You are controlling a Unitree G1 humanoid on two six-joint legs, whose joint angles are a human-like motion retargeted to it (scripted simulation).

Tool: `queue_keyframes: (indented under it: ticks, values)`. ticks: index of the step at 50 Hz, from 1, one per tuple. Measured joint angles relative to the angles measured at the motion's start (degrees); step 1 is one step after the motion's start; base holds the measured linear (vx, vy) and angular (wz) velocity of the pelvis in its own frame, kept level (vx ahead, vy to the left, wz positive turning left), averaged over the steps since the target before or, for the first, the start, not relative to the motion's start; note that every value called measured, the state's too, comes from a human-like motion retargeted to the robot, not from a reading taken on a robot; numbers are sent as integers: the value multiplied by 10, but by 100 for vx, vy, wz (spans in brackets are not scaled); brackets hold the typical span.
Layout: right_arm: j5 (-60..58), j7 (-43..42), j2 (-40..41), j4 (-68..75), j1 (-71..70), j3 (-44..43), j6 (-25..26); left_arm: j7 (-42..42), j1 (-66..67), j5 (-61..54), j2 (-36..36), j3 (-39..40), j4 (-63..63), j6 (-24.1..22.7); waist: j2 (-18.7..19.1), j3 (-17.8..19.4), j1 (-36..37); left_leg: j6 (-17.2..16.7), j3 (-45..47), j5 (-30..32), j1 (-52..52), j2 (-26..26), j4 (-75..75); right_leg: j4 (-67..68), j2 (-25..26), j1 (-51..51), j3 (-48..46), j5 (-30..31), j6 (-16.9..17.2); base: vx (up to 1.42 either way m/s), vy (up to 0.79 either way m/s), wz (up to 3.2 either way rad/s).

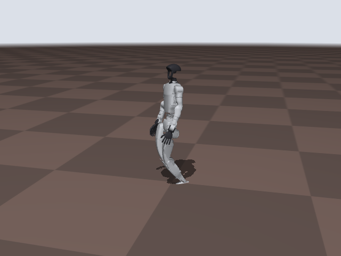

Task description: Walk

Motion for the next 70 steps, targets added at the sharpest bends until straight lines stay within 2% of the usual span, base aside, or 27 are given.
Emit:
queue_keyframes:
  ticks: [2,6,10,26,30,33,35,38,40,45,53,60,63,67,70]
  values:
    - [2,2,0,10,-12,0,-8,0,-12,-1,-4,3,10,-8,0,4,-2,0,2,-14,-28,-3,44,60,-6,-33,-4,-26,-1,-8,-1,7]
    - [5,5,-1,25,-36,-1,-17,0,-36,-2,-6,11,24,-16,-22,-59,-3,6,9,-6,-118,-36,46,132,-41,-149,-1,-59,1,0,0,0]
    - [8,5,1,27,-35,1,-17,3,-33,-3,-2,9,23,-17,-29,-92,-4,7,11,-3,-155,-44,48,156,-51,-197,1,-65,2,0,0,0]
    - [22,-2,8,22,-18,-16,-25,11,-28,4,15,7,17,-21,-37,-103,-9,0,20,-13,-173,-34,72,182,-50,-221,-1,-69,2,0,-1,-1]
    - [21,-11,9,18,-12,-23,-28,13,-28,8,14,8,13,-22,-26,-97,-3,-4,15,-27,-198,-14,135,184,-29,-222,-6,-67,-2,-1,-2,-10]
    - [19,-22,10,17,-7,-23,-30,19,-19,5,11,9,9,-23,-6,-82,11,-6,7,-36,-225,26,246,205,4,-224,-13,-65,-6,-7,-3,-36]
    - [18,-32,5,16,-14,-26,-29,23,-19,0,12,10,2,-24,31,-76,32,-8,3,-34,-259,89,336,163,60,-209,-21,-45,-14,-4,-2,-49]
    - [15,-44,-4,15,-20,-23,-27,32,-11,-4,10,9,-6,-25,47,-63,53,1,0,-14,-304,121,437,162,87,-203,-19,-46,-18,-5,-1,-35]
    - [13,-50,-12,13,-30,-22,-26,36,-6,-8,8,8,-10,-26,52,-60,65,10,-4,-5,-345,122,473,151,95,-199,-15,-43,-17,-5,0,-27]
    - [17,-63,-25,-4,-56,-19,-29,39,17,-22,0,8,-9,-29,38,-56,81,22,5,-11,-424,72,422,151,75,-191,-4,-51,-4,-4,2,-22]
    - [10,-68,-37,-46,-85,-5,-39,32,58,-32,-11,15,16,-27,-4,-70,66,7,9,4,-473,-48,181,174,-4,-175,1,-81,11,0,0,-2]
    - [-7,-60,-28,-58,-75,5,-36,31,76,-25,-19,25,47,-18,-36,-73,53,27,25,44,-447,-106,207,271,-59,-136,22,-91,34,2,1,-2]
    - [-10,-49,-17,-44,-59,6,-31,37,66,-19,-19,29,61,-13,-68,-73,41,50,44,49,-409,-146,202,342,-102,-128,42,-41,64,1,4,8]
    - [-1,-32,-3,-20,-37,5,-25,47,38,-8,-19,29,57,-5,-108,-79,16,67,62,41,-371,-194,177,498,-164,-189,70,107,104,-5,2,17]
    - [3,-27,1,-3,-27,-1,-21,59,1,0,-13,25,41,-3,-115,-86,-5,67,61,27,-339,-202,149,603,-201,-272,82,173,95,0,0,0]
